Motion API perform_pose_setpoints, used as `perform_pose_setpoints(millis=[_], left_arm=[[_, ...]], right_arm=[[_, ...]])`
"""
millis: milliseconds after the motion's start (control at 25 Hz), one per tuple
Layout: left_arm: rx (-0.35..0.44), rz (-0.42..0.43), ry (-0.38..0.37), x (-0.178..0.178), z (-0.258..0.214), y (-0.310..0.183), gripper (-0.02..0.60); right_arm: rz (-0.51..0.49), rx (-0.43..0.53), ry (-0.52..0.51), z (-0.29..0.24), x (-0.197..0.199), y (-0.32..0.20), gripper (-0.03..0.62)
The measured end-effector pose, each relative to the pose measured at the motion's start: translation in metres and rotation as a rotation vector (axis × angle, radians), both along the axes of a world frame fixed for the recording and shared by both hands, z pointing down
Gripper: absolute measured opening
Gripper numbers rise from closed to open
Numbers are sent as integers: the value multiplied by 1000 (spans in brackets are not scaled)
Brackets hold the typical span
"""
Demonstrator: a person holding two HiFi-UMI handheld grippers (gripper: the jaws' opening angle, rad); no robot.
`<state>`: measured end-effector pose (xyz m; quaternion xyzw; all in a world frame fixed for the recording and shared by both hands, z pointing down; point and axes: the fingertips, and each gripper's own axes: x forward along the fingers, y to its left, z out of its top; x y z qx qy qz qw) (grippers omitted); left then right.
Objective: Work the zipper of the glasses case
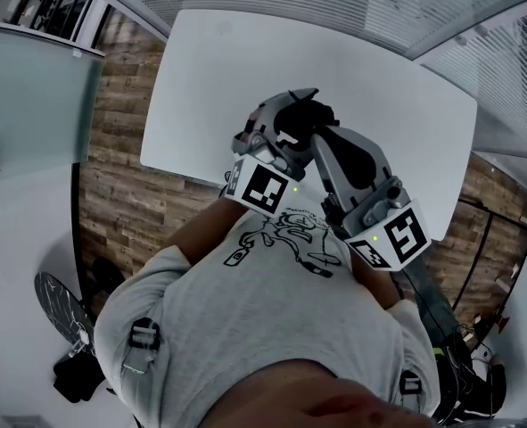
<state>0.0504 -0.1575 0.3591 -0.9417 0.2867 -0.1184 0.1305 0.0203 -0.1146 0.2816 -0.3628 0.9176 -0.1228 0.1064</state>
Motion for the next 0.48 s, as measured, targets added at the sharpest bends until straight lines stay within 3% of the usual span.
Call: perform_pose_setpoints(millis=[480], left_arm=[[9, 18, 4, 0, -1, 2, 249]], right_arm=[[33, 15, 59, 0, 4, -1, 3]])
